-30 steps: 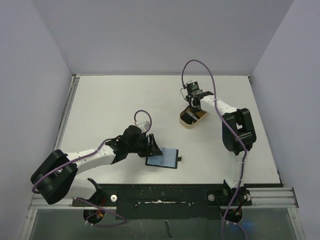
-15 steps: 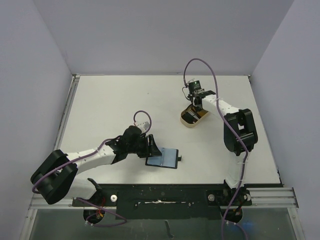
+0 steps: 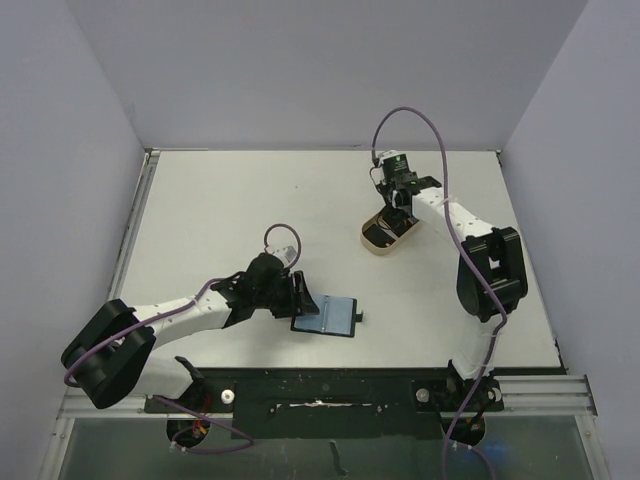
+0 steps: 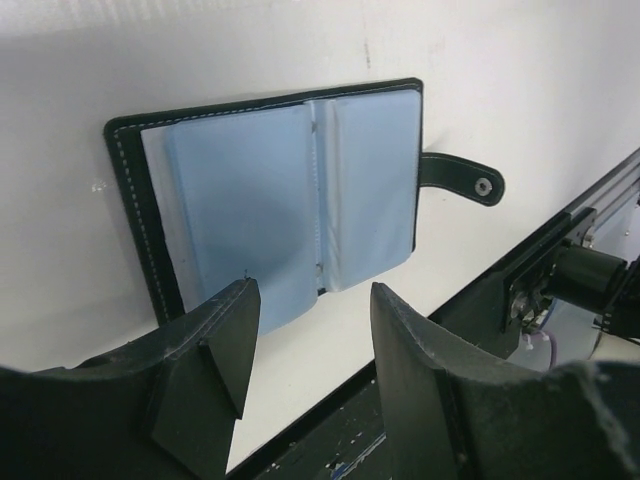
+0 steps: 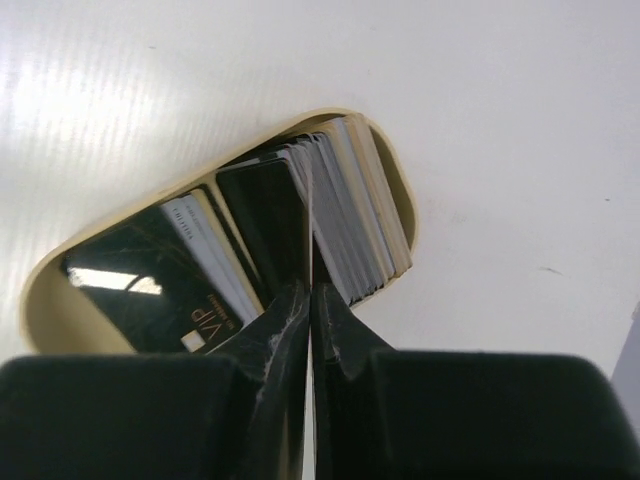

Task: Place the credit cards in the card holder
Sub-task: Pick up the credit card from the storage box.

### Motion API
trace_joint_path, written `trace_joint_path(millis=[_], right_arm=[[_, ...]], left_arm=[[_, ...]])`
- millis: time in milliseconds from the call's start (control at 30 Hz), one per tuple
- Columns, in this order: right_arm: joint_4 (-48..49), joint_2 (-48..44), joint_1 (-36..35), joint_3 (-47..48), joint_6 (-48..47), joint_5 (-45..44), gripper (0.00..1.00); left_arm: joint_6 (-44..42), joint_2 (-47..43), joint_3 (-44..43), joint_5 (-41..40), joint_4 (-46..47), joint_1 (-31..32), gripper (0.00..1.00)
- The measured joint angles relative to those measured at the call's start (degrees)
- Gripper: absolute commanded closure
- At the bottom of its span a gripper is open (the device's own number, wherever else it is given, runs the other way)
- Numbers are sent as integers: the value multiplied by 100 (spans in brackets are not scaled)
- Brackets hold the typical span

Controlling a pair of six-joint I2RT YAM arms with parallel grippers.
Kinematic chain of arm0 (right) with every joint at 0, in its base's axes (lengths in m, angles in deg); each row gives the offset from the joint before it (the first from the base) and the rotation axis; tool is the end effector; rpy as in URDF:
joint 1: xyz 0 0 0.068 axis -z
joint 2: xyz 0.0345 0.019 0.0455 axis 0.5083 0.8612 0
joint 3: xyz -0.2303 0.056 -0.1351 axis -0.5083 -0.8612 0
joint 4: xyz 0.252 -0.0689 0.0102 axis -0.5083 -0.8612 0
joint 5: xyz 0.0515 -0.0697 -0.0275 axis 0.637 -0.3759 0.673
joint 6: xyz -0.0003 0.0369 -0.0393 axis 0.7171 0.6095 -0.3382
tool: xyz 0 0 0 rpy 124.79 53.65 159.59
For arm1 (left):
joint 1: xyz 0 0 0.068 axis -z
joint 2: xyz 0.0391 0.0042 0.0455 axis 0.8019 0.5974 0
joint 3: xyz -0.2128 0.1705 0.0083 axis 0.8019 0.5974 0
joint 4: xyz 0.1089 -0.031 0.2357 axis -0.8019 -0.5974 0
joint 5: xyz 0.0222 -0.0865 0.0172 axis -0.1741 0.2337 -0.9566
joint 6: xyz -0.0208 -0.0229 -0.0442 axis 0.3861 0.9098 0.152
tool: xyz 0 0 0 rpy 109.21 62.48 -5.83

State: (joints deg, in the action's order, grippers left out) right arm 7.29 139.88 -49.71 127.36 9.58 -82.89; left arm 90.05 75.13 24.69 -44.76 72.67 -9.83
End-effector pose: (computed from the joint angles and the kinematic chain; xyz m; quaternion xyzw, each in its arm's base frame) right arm 0.4002 0.1261 0.2326 -0.1300 0.9261 -0.1216 0.3326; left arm 0.1793 -0.1818 0.1663 0.0006 0.9153 -0.3567 0.1870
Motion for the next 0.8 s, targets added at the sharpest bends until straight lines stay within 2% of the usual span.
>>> trace_joint_path(millis=[233, 567, 800], right_arm=[[-205, -907, -20, -501, 568, 1075, 100], [-396, -1902, -636, -1207, 1775, 1478, 100], [-96, -2761, -1019, -2299, 2809, 2243, 100]], left_arm=[[-7, -118, 0, -260, -413, -9, 55], [-37, -321, -4, -636, -1069, -247, 57], [-55, -387, -2, -654, -1228, -450, 63]])
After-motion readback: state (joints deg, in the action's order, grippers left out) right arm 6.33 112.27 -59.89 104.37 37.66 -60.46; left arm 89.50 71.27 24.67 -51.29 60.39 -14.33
